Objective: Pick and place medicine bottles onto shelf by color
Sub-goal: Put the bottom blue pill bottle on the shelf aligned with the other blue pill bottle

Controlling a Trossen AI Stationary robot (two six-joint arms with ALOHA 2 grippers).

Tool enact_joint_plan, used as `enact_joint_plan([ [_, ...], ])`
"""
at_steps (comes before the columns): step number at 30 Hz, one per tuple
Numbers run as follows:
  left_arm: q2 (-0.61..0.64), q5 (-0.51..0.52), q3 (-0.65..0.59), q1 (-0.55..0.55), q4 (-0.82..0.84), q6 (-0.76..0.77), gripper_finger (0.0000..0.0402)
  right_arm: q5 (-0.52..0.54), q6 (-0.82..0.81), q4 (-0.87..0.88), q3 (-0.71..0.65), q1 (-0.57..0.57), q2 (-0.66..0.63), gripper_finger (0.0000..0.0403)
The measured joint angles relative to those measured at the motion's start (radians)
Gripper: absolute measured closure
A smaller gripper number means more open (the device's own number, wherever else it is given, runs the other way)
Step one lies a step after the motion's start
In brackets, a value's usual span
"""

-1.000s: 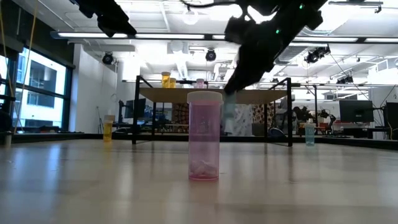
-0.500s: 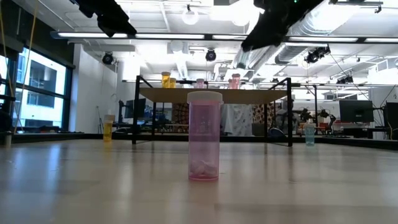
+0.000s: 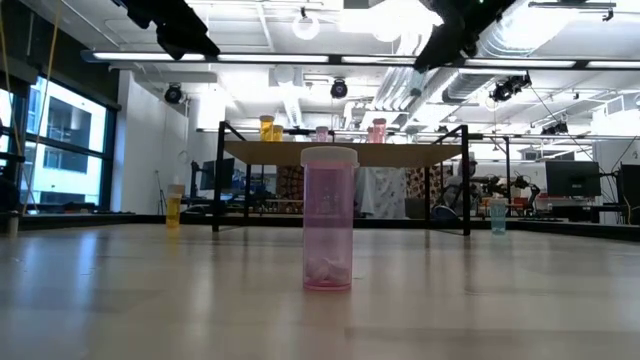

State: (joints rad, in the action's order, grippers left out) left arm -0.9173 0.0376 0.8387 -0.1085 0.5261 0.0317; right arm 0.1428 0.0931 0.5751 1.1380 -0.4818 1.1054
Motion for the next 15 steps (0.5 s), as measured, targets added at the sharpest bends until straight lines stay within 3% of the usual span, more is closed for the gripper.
enact_joint_plan([
  [5,0.000,0.000,0.000,0.000,0.000,0.002,0.0179,-0.044,-0.033,0.054,-0.009,-0.074,0.036,0.0299],
  [15,0.000,0.000,0.000,0.000,0.000,0.002,0.0179,-0.090,-0.033,0.050,-0.009,-0.116,0.149,0.0299],
])
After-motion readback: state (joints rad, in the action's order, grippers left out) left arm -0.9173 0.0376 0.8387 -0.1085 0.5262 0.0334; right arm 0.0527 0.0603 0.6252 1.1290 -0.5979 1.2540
